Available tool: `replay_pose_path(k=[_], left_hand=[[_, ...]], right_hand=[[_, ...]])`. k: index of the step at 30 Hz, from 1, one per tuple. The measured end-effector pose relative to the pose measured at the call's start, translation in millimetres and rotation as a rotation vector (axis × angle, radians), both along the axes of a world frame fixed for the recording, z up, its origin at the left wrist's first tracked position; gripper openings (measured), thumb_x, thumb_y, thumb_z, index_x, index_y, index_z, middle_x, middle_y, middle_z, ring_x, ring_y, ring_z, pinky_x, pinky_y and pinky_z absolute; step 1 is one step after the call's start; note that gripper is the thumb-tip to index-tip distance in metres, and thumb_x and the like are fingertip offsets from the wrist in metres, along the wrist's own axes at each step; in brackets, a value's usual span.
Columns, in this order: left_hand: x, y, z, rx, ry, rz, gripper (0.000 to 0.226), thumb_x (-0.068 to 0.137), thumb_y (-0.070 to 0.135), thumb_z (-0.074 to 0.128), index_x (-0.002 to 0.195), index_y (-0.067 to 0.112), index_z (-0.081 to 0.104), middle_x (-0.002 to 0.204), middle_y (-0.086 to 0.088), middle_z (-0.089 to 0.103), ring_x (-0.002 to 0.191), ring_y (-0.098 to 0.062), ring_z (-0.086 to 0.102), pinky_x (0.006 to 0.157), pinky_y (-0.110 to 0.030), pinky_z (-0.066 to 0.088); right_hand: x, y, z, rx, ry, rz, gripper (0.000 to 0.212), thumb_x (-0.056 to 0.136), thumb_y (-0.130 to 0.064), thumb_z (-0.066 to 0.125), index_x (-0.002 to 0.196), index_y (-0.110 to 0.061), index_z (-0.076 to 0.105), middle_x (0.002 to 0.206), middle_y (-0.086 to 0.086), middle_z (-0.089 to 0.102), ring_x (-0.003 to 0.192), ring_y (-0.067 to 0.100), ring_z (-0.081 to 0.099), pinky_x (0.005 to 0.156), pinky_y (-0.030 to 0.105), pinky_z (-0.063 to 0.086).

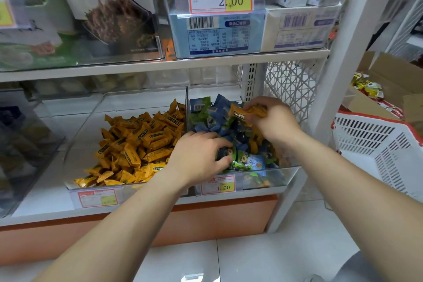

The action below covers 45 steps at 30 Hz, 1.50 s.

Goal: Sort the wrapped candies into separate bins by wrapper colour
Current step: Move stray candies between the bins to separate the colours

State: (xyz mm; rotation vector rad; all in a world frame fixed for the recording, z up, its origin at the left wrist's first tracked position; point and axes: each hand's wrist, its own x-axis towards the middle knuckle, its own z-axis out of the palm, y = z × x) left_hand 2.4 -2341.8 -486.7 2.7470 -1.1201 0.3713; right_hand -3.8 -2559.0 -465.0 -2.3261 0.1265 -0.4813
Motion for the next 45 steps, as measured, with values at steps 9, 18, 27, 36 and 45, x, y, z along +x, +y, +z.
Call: replay_pose_path(k=[9,18,27,36,45], left_hand=[[-3.4,-4.2,13.9,-0.469,0.223,0.089,0.063,0.09,0.053,0.057,0.145,0.03,0.036,0.139,0.006,0.056,0.121,-0.018,0.057,0.093,-0.042,0.052],[-1.1,-30.4,13.9,-0.746,0.452,0.014,0.084,0.084,0.028,0.074,0.149,0.039,0.023,0.099,0.012,0.069,0.074,-0.006,0.068,0.072,-0.032,0.058],[10.9,-33.9,21.5,-1.139,0.741,0.188,0.052,0.097,0.023,0.061,0.144,0.024,0.038,0.123,-0.006,0.065,0.107,-0.028,0.066,0.086,-0.053,0.057],[12.1,-35.9,27.0,-1.382,0.932,0.182,0.042,0.098,0.013,0.056,0.134,0.032,0.046,0.105,0.002,0.069,0.091,-0.017,0.071,0.067,-0.032,0.061],[15.1,-7.3,40.2,-1.481,0.802,0.23,0.035,0.093,0.012,0.067,0.125,0.019,0.053,0.098,-0.005,0.069,0.081,-0.015,0.073,0.059,-0.026,0.058]], right_hand=[[-10.3,9.4,18.1,0.713,-0.036,0.083,0.017,0.087,-0.008,0.073,0.098,-0.022,0.072,0.094,0.004,0.071,0.071,0.013,0.07,0.057,0.028,0.057],[-8.9,33.5,19.7,1.117,0.041,0.2,0.014,0.091,-0.008,0.066,0.101,-0.017,0.068,0.08,0.004,0.072,0.068,0.02,0.069,0.059,0.031,0.057],[-4.5,34.7,12.5,1.064,0.091,0.23,0.022,0.091,-0.009,0.067,0.107,-0.023,0.071,0.088,0.004,0.076,0.073,0.021,0.072,0.058,0.026,0.055],[-1.3,47.6,9.0,0.923,0.068,0.235,0.028,0.09,-0.004,0.066,0.115,-0.017,0.07,0.106,0.01,0.074,0.094,0.029,0.072,0.078,0.038,0.06],[8.3,85.4,14.8,1.222,0.081,0.356,0.037,0.096,-0.006,0.034,0.111,-0.005,0.068,0.105,0.015,0.073,0.09,0.025,0.067,0.068,0.032,0.053]])
